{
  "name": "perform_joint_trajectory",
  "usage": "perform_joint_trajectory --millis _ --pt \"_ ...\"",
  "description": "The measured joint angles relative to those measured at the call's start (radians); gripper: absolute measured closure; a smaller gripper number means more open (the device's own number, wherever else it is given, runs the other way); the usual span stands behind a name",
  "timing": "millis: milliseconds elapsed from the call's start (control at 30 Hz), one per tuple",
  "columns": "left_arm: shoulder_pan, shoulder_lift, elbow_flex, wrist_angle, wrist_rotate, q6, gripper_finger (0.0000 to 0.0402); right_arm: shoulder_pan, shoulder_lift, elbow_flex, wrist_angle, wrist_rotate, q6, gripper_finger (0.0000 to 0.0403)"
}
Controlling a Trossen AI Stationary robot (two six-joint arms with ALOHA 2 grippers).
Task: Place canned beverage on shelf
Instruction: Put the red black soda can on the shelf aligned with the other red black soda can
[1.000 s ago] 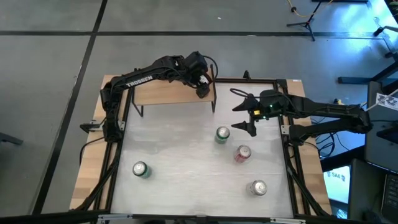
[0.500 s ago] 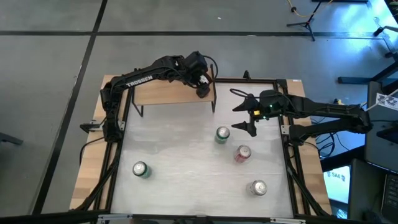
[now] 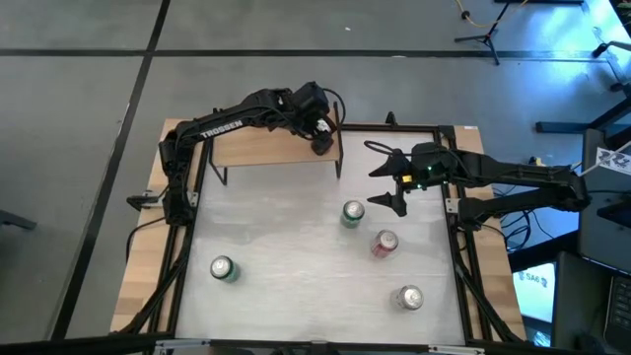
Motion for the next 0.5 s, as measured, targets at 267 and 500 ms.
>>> perform_joint_trajectory --millis 267,500 --pt "0.001 0.000 0.000 0.001 -0.018 0.000 0.0079 0.000 0.000 0.000 -0.001 0.000 0.000 0.0020" --pt "0.001 0.000 0.000 0.001 -0.018 0.000 0.0052 0.000 0.000 0.000 -0.002 0.000 0.000 0.0020"
